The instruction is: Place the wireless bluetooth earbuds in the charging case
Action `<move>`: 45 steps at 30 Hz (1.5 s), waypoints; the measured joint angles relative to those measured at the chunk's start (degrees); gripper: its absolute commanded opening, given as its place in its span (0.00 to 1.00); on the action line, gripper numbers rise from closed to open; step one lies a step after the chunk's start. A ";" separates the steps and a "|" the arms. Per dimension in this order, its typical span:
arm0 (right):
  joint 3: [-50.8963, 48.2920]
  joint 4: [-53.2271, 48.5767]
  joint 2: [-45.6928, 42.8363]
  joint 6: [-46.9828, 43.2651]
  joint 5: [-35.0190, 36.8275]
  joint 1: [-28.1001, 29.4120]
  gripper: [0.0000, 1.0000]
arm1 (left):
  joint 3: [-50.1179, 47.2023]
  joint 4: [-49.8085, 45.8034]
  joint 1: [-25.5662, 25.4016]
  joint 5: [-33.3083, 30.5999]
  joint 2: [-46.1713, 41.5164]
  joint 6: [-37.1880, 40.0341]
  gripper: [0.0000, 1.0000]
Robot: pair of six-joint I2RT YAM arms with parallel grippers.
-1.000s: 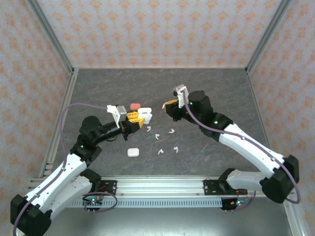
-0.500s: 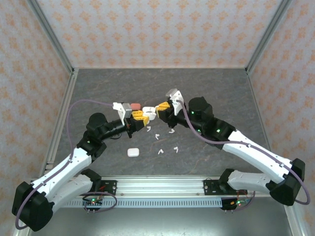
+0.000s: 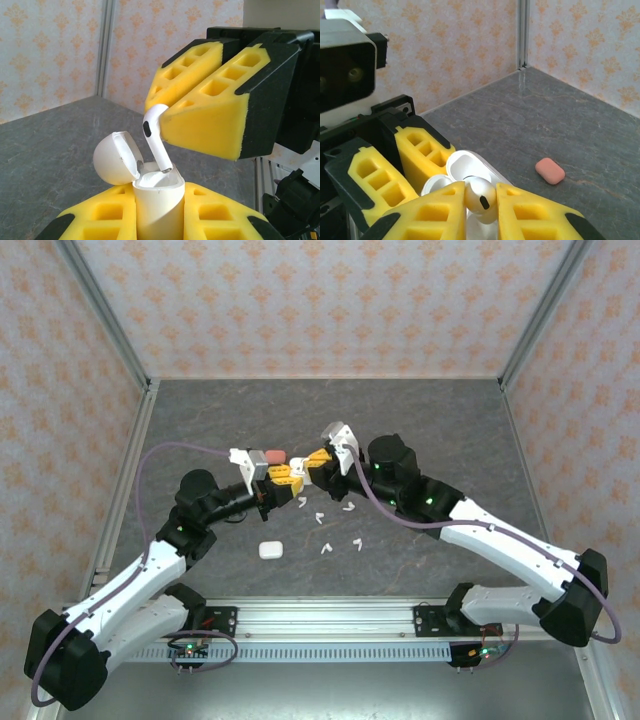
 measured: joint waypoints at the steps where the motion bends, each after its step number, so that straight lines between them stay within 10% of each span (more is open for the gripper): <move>1: 0.20 0.31 0.28 0.00 -0.17 0.00 0.19 | 0.00 0.00 0.00 0.02 0.00 0.00 0.00; 25: 1.16 -2.95 1.95 -1.49 -2.51 0.48 0.20 | -0.02 -0.33 -0.70 0.13 0.09 0.35 0.00; 45: 6.51 -6.51 1.97 3.32 -9.25 -2.93 0.52 | -0.17 -0.33 -0.72 0.09 -1.07 1.18 0.00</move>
